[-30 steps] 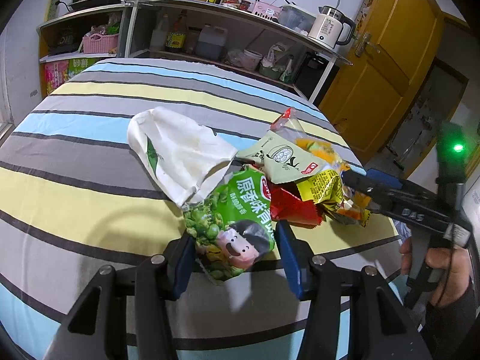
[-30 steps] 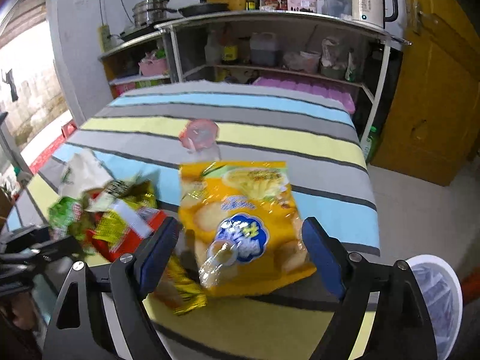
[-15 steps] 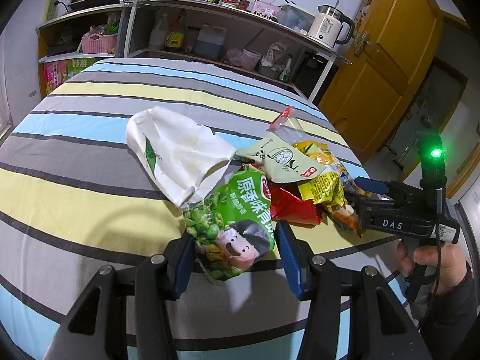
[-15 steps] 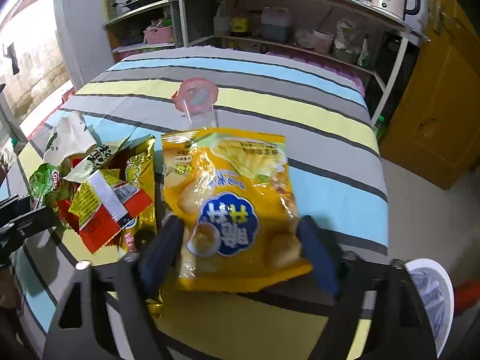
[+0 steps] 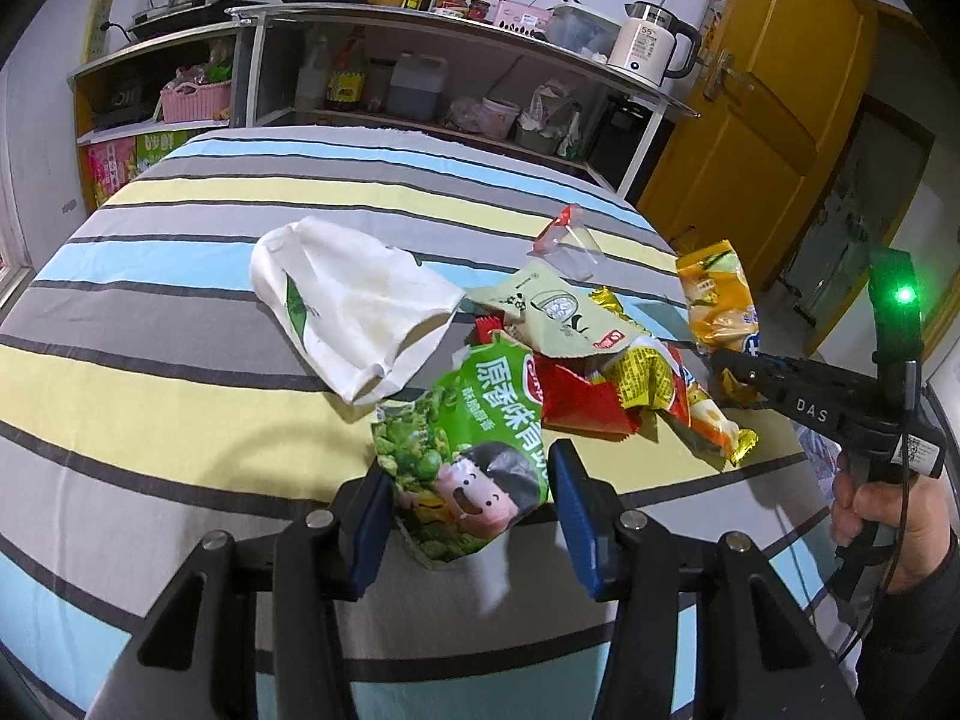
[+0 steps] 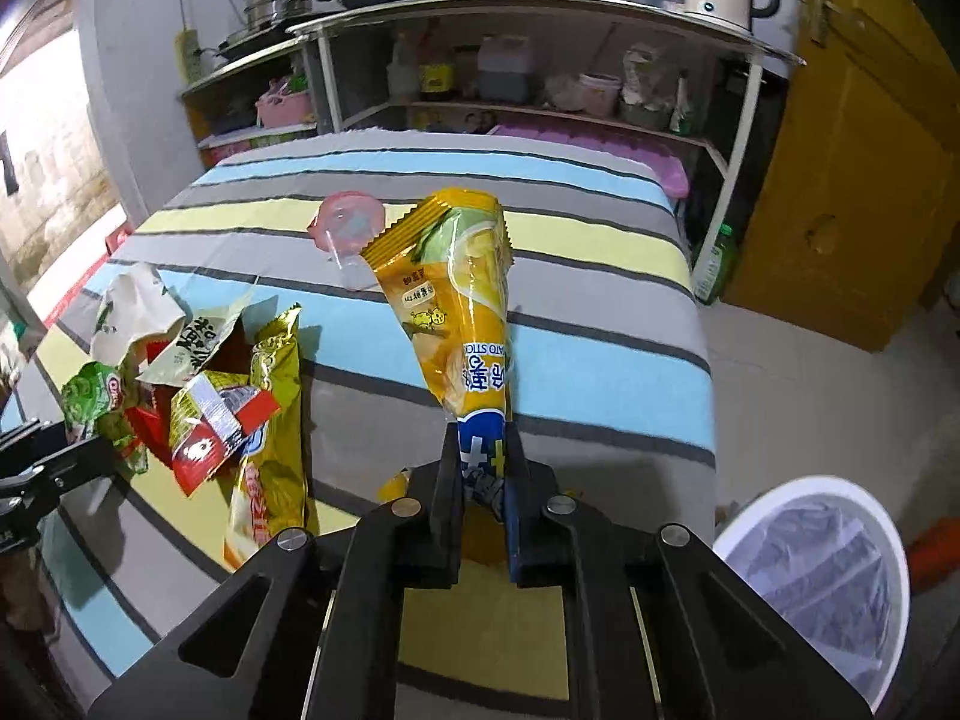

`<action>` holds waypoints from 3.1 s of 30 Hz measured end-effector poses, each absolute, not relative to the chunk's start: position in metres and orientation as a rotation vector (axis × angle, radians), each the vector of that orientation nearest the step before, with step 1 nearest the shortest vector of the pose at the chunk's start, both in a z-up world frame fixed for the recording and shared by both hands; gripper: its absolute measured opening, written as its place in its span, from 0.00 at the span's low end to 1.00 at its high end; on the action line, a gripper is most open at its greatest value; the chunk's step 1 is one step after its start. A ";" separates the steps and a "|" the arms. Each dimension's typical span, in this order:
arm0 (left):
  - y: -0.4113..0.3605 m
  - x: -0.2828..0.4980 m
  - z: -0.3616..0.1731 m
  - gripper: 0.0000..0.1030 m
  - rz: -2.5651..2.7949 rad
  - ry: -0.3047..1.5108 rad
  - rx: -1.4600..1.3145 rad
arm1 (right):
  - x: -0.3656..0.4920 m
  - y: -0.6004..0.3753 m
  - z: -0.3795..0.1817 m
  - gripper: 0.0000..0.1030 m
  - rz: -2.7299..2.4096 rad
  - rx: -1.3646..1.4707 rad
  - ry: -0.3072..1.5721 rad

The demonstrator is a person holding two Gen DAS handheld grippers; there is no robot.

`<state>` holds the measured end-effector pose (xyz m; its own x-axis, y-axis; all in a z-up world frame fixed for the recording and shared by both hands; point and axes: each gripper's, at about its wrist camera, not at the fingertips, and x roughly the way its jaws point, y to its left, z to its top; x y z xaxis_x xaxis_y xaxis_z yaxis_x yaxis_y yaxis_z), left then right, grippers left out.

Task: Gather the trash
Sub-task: 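Grasp the green pea snack bag with the left tool while the right tool holds the chip bag, then carry both bags over the white bin and open both tools to drop them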

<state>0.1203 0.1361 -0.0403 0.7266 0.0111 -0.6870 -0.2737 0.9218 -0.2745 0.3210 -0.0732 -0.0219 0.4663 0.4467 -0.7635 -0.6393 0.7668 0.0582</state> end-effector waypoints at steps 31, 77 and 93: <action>0.032 0.111 0.017 0.47 -0.075 0.648 -0.249 | 0.221 -0.197 0.022 0.10 0.588 -0.058 0.761; -0.127 0.224 -0.016 0.56 -0.373 0.812 -0.120 | 0.267 -0.323 -0.051 0.49 0.312 0.054 0.936; -0.072 0.173 0.015 0.55 -0.294 0.681 -0.161 | 0.226 -0.302 0.009 0.49 0.375 0.059 0.739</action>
